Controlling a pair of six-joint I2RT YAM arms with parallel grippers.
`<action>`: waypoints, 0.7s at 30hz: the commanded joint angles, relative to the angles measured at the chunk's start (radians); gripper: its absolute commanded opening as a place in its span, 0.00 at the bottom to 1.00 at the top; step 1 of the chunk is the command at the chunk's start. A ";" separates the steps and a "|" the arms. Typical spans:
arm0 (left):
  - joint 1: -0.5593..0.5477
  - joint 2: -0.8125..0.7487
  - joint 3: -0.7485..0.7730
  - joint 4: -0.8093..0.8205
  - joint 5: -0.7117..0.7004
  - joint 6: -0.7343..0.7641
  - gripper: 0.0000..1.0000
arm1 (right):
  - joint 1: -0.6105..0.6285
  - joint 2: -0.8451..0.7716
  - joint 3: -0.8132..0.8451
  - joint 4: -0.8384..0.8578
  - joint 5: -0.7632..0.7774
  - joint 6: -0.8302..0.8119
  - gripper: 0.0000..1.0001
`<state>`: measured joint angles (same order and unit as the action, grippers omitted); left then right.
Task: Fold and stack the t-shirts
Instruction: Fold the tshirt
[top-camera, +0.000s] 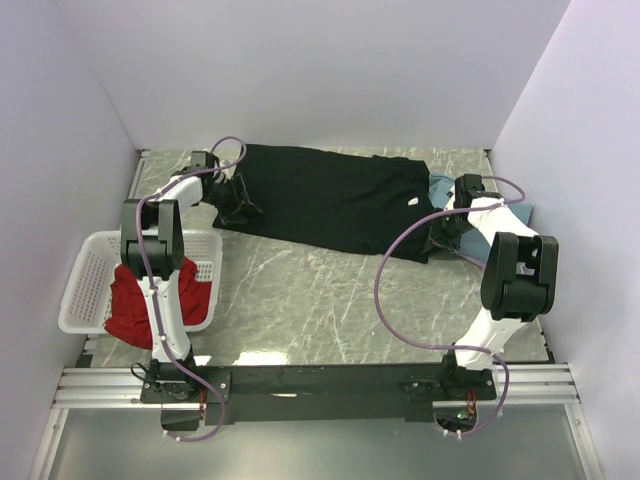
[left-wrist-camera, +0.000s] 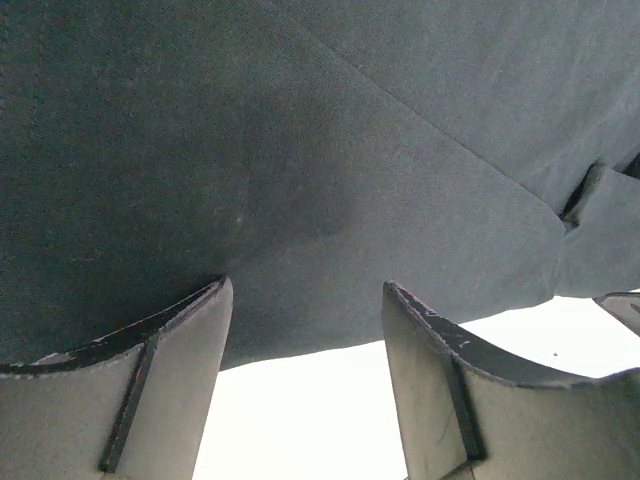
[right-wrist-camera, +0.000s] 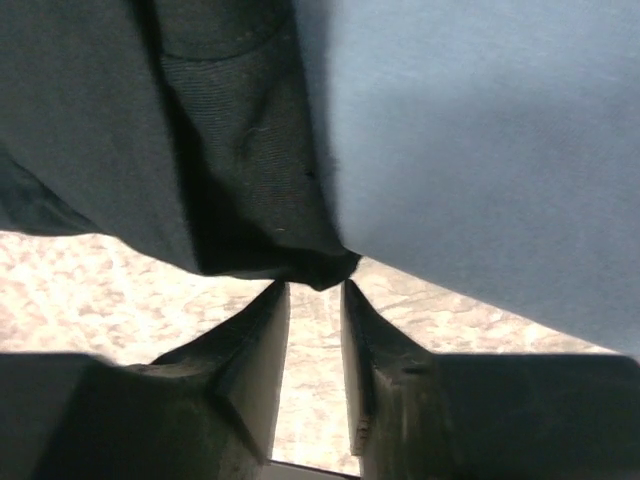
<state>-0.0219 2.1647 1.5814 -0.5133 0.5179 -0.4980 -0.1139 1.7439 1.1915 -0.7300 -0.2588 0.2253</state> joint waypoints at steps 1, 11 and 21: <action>0.019 0.012 -0.032 -0.031 -0.130 0.050 0.70 | -0.001 0.011 0.048 0.009 -0.065 -0.015 0.30; 0.045 0.027 -0.006 -0.050 -0.156 0.062 0.70 | -0.003 0.039 0.040 -0.003 -0.137 -0.041 0.06; 0.057 0.040 0.035 -0.091 -0.231 0.139 0.71 | -0.001 0.000 0.120 -0.028 -0.023 -0.017 0.00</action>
<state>0.0139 2.1647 1.6115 -0.5518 0.4477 -0.4541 -0.1139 1.7771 1.2530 -0.7475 -0.3347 0.2119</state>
